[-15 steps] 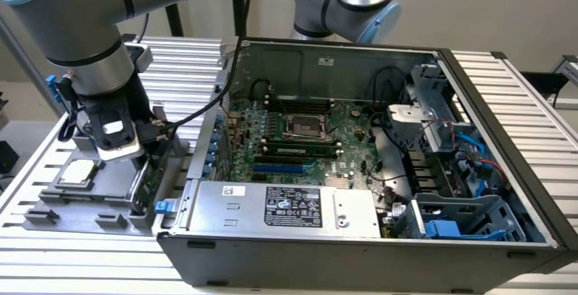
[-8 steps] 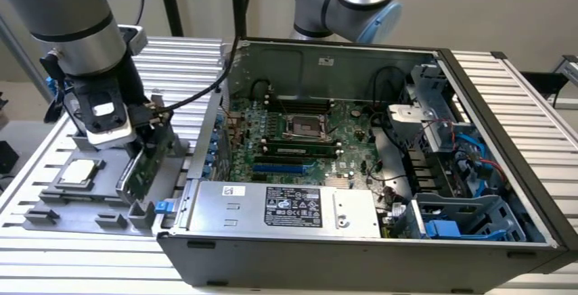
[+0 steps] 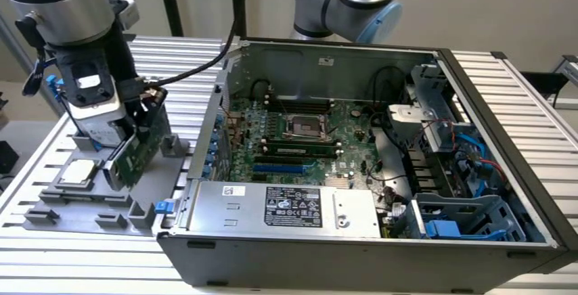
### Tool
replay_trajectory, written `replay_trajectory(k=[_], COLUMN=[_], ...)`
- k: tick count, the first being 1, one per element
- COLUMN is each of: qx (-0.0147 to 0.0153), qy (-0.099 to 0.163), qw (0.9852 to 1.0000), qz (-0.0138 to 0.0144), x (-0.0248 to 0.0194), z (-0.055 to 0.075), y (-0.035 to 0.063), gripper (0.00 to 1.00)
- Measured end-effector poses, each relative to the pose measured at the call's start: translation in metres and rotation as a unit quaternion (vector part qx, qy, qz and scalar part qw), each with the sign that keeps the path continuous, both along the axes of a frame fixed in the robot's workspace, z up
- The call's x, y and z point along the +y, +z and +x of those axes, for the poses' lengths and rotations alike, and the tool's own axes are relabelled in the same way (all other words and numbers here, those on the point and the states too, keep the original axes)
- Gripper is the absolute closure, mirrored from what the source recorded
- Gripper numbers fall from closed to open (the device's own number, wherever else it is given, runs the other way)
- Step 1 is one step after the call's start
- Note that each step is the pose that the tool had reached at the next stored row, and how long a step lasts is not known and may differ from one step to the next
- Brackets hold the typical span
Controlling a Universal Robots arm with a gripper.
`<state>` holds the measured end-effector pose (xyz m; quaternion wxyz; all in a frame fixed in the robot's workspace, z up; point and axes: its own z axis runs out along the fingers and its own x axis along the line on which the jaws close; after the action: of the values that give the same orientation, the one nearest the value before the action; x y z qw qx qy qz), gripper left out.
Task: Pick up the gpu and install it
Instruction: 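Pick up the gpu and move the gpu toward the slot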
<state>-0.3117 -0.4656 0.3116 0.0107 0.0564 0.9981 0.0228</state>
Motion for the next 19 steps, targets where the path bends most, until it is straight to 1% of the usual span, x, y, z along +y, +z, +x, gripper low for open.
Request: replay_trajectory(k=[7,9,10,12,18,19], qx=[0.0000,0.0000,0.0000,0.0000,-0.0001,-0.0001], qy=[0.001,0.002,0.003,0.007,0.023,0.026], qw=[1.0000,1.0000,1.0000,1.0000,0.9994,0.9993], qz=[0.0000,0.0006,0.0016,0.0060,0.0244,0.0275], x=[0.0000,0.0000,0.0000,0.0000,0.0000,0.0000], z=[0.000,0.000,0.000,0.000,0.003,0.003], y=[0.0317,0.0403,0.0430,0.0477,0.0583,0.0600], gripper=[0.73,0.73,0.73,0.73,0.73,0.74])
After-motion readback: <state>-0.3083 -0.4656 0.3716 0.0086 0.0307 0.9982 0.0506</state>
